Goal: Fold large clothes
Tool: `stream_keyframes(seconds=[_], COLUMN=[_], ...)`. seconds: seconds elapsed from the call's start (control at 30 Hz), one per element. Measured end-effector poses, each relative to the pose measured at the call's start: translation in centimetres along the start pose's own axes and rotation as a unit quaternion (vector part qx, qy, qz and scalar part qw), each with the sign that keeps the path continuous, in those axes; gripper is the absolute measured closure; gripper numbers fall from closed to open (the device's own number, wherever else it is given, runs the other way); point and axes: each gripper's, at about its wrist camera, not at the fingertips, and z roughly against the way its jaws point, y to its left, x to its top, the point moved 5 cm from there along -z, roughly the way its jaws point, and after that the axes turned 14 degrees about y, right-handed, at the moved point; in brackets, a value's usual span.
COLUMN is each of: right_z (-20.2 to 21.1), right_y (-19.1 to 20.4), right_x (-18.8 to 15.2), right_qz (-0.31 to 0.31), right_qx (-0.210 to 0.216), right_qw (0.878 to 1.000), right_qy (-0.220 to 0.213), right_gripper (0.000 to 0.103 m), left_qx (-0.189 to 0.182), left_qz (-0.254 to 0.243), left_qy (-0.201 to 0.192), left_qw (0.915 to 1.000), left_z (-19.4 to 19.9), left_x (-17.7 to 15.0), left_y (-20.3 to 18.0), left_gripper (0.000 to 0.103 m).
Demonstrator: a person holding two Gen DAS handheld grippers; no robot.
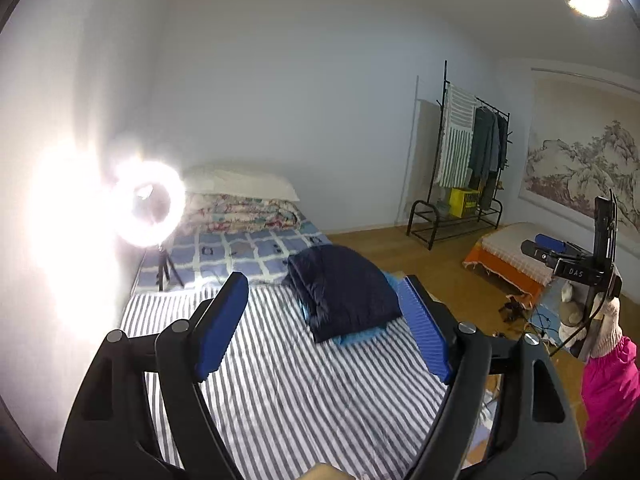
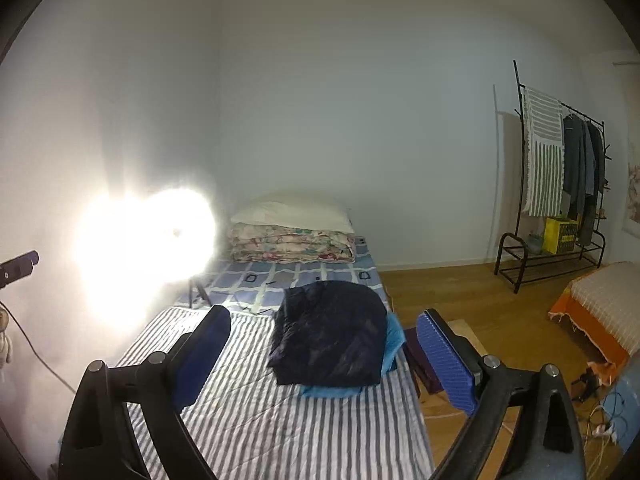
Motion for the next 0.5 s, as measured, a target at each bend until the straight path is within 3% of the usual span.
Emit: stream_keyframes(seconds=[0.13,0.23,0.3,0.4,0.5], right_z=[2.0,2.8,3.3,3.6,3.7], right_y=[2.0,3.5,4.5,5.7,6.3], right_x=[-3.7,-6.8,-8.6,-11.3,-13.4], right_qz=[0.007,0.012,0.012,0.005,-0.007], right_qx=[-0.004,-0.012,-0.017,-0.031,-0.04], right_qw=[1.0,1.0,1.0,0.999,0.999], right_qy=[0.01,0.015,0.018,0.024,0.03], right_gripper=[0.005,0.001,0.0,0.0,0.0], left_qx=[0.007,0.025,0.034,0.04,0.046], left_qz=[0.004,0.003,0.003,0.009,0.012], left_qy=[0.011,0.019,0.024,0.022,0.019], left_qw=[0.9999,0.9995,0.9991,0.9989,0.9987], left_z=[2.0,2.4,2.7,3.0,2.9], left_x=[-5.1,-9.0,-11.2,-14.2,-16.4], left_y=[0.2,0.0,-0.4,-0.8,-1.5], left_gripper=[0.014,0.013,0.011,0.001,0.0])
